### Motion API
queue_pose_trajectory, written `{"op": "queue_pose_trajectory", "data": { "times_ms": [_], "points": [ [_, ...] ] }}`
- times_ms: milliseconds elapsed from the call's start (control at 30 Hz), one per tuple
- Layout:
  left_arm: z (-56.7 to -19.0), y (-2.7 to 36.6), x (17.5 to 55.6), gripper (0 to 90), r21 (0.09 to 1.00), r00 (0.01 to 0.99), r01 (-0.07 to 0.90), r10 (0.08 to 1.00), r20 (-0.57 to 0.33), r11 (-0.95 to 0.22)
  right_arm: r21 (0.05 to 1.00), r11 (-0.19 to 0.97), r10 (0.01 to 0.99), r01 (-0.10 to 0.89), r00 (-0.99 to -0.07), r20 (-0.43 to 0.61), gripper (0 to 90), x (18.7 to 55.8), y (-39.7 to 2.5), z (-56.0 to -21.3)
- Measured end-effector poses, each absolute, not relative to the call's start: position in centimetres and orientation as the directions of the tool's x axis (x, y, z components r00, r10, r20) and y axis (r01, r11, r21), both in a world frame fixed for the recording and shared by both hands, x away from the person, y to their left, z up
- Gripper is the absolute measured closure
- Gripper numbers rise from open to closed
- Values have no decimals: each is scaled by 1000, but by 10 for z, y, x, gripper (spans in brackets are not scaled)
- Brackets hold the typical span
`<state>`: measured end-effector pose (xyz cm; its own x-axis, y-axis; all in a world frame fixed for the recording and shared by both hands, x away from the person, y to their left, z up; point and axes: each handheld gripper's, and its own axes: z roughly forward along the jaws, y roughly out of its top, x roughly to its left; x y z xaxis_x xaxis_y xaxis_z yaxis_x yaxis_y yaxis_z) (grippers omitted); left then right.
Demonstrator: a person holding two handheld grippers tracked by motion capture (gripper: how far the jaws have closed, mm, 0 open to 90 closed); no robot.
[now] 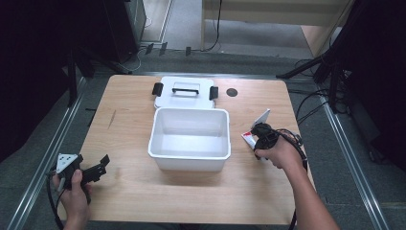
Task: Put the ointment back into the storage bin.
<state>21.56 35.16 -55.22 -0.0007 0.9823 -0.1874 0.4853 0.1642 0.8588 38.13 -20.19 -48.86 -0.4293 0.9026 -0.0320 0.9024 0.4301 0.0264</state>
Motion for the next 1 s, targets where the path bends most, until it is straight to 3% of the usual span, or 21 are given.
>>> {"op": "queue_pose_trajectory", "data": {
  "times_ms": [433,1000],
  "points": [
    [-552,352,216,0,859,0,485,982,-189,165,61,461,887,885,-457,-69,713,384,-197,-449],
    [-552,351,216,0,859,1,485,983,-186,162,-39,435,900,900,-435,-2,708,377,-203,-502]
  ]
}}
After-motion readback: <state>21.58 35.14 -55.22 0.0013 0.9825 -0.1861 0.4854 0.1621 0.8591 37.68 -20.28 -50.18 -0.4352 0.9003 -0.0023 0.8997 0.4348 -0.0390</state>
